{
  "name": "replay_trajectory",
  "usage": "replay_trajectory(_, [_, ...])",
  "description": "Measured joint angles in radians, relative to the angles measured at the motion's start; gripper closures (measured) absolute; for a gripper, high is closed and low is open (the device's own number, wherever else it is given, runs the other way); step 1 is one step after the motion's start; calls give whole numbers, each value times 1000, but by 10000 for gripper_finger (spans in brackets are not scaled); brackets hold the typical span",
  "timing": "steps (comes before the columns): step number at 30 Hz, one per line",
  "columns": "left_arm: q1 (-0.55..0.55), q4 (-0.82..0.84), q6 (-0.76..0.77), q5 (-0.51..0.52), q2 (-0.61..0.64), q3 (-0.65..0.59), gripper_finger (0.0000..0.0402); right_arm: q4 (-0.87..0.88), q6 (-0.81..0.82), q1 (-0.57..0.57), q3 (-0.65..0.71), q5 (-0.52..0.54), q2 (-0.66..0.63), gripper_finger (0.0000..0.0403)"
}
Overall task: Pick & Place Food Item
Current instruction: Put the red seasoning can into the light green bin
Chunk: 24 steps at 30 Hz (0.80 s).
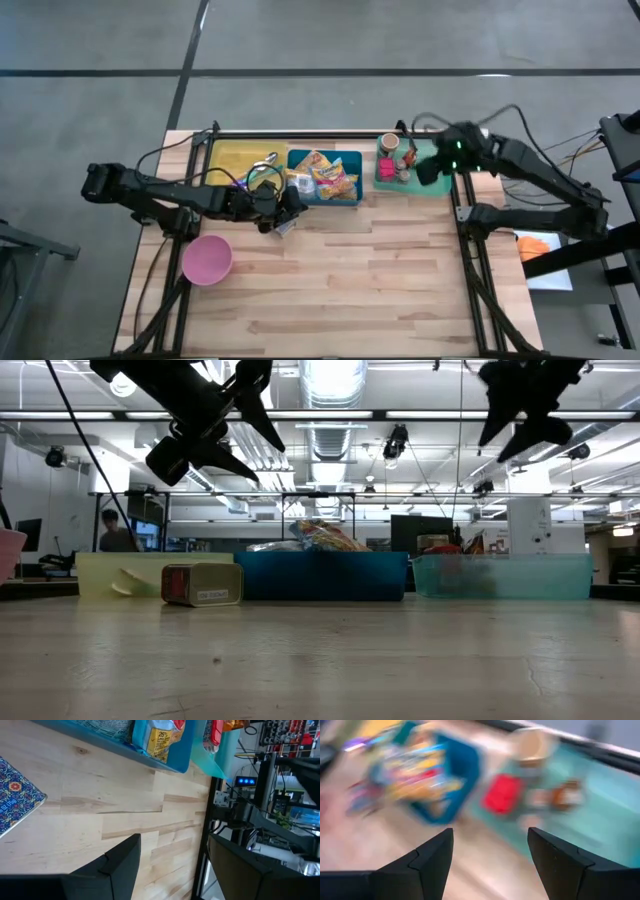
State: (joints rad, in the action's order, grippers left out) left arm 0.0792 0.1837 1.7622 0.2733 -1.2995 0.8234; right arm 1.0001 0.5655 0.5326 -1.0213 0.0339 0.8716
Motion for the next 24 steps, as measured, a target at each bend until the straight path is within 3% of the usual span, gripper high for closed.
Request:
replay_trajectory(10, [0, 0, 0, 0, 0, 0, 165, -516, 48, -501, 257, -33, -221, 150])
replay_trajectory(14, [0, 0, -2, 0, 0, 0, 165, -624, 39, -649, 337, 59, -291, 150])
replay_trajectory(18, [0, 0, -2, 0, 0, 0, 165, -624, 65, -733, 384, 159, -338, 150])
replay_trajectory(24, [0, 1, -2, 0, 0, 0, 165, -623, 230, -742, 397, 194, -355, 150])
